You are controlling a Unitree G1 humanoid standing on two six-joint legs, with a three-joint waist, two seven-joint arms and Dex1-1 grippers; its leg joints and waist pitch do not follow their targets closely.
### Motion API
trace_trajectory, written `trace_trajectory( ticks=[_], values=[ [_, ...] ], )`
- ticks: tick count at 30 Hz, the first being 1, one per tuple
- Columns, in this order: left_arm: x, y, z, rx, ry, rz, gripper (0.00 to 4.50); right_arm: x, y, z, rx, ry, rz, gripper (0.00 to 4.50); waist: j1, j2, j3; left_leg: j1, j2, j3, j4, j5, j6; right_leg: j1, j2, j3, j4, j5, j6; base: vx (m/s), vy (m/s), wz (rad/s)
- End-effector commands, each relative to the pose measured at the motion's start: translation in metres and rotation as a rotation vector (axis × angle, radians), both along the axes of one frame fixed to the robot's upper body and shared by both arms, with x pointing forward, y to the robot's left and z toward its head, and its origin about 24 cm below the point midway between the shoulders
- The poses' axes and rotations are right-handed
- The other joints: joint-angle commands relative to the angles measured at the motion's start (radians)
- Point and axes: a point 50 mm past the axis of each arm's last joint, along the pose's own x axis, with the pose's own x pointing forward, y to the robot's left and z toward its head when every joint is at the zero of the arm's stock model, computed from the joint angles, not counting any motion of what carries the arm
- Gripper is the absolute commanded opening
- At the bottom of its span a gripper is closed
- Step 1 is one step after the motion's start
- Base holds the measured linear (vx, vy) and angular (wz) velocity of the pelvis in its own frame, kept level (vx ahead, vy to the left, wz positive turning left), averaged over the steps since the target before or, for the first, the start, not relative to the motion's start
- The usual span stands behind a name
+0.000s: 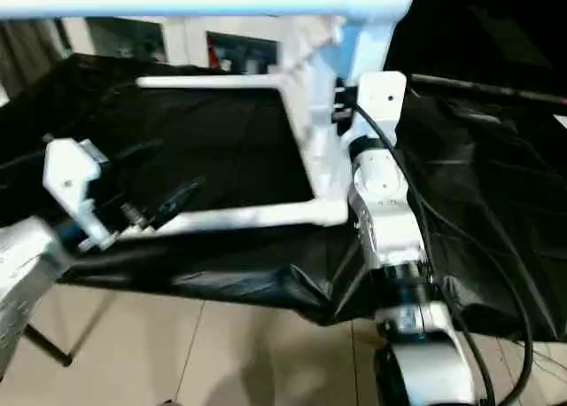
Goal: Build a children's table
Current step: Flip table
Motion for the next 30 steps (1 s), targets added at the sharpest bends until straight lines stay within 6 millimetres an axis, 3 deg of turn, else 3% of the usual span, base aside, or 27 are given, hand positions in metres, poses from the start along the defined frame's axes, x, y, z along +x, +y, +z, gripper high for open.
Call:
trace_trajectory(
  ticks=[1,3,7,8,15,19,21,24,30],
  values=[
    [0.006,-0.01,0.004,0.066,-0.082,0.0,4.5,0.005,-0.022,-0.019,-0.104,0.066,-0.144,1.7,-0.012,0.018,-0.049,0.017,0.045,-0.013,-0.082,-0.201,-0.069,0.018,-0.082,0.064,-0.092,-0.242,-0.084,0.0,0.0,0.0],
    [0.01,-0.012,0.007,0.072,-0.105,0.002,4.5,0.008,-0.021,-0.02,-0.103,0.074,-0.143,1.7,-0.01,0.017,-0.052,0.014,0.045,-0.013,-0.082,-0.197,-0.072,0.021,-0.084,0.064,-0.089,-0.236,-0.083,0.0,0.0,0.0],
    [0.019,-0.018,0.025,0.045,-0.21,0.016,4.5,0.014,-0.015,-0.026,-0.084,0.109,-0.109,1.7,-0.01,0.015,-0.057,0.001,0.045,-0.016,-0.081,-0.142,-0.068,0.035,-0.086,0.062,-0.076,-0.134,-0.102,0.0,0.0,0.0],
    [0.021,-0.018,0.035,0.066,-0.272,0.021,4.5,0.014,-0.014,-0.027,-0.08,0.114,-0.097,1.7,-0.009,0.007,-0.057,0.0,0.045,-0.016,-0.08,-0.134,-0.06,0.036,-0.086,0.062,-0.076,-0.131,-0.099,0.0,0.0,0.0],
    [0.029,-0.02,0.069,0.237,-0.523,0.028,4.5,0.013,-0.012,-0.035,-0.073,0.121,-0.063,1.7,-0.015,0.009,-0.058,0.001,0.047,-0.016,-0.079,-0.132,-0.054,0.033,-0.087,0.061,-0.075,-0.137,-0.097,0.0,0.0,0.0],
    [0.042,-0.012,0.092,0.287,-0.668,0.198,4.5,0.011,-0.012,-0.039,-0.066,0.116,-0.05,1.7,-0.016,0.015,-0.06,0.003,0.047,-0.017,-0.079,-0.14,-0.059,0.035,-0.085,0.061,-0.073,-0.115,-0.104,0.0,0.0,0.0],
    [0.049,-0.005,0.098,0.343,-0.72,0.298,4.5,0.011,-0.011,-0.039,-0.063,0.114,-0.046,1.7,-0.017,0.013,-0.06,-0.001,0.048,-0.018,-0.079,-0.132,-0.058,0.037,-0.086,0.06,-0.072,-0.101,-0.106,0.0,0.0,0.0],
    [0.067,0.015,0.11,0.428,-0.793,0.467,4.5,0.009,-0.01,-0.042,-0.057,0.111,-0.039,1.7,-0.018,0.013,-0.062,-0.001,0.043,-0.02,-0.077,-0.12,-0.055,0.041,-0.086,0.061,-0.069,-0.084,-0.106,0.0,0.0,0.0],
    [0.082,0.02,0.118,0.487,-0.841,0.513,4.5,0.007,-0.007,-0.045,-0.054,0.112,-0.031,1.7,-0.014,0.017,-0.064,0.005,0.049,-0.021,-0.08,-0.114,-0.061,0.036,-0.091,0.06,-0.067,-0.034,-0.14,0.0,0.0,0.0]
  ],
)
